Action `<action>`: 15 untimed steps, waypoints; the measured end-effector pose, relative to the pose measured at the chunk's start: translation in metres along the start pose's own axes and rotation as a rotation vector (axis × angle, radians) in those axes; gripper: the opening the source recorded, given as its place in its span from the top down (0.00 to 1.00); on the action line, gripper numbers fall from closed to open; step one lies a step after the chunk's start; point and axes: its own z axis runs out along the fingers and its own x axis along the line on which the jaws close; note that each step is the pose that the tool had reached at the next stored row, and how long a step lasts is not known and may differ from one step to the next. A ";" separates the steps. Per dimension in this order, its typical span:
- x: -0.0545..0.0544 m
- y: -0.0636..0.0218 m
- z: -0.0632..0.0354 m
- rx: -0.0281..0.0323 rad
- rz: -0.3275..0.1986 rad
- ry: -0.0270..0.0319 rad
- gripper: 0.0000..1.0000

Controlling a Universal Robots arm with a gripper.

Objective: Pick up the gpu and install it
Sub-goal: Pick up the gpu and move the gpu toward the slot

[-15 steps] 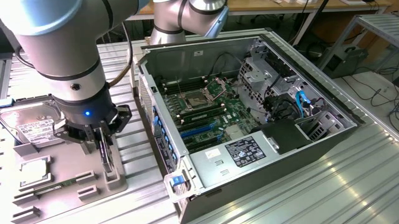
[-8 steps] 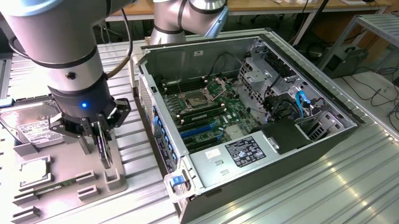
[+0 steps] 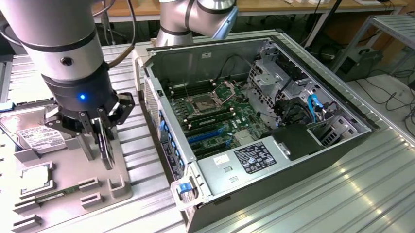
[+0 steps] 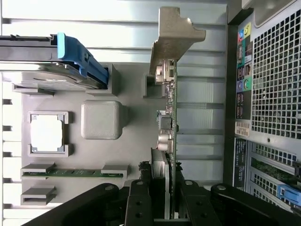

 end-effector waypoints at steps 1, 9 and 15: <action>0.000 0.0001 -0.0018 0.0000 0.000 0.0000 0.72; -0.001 0.0012 -0.0240 0.0004 0.000 0.0001 0.72; -0.001 0.0022 -0.0419 0.0009 0.000 -0.0001 0.72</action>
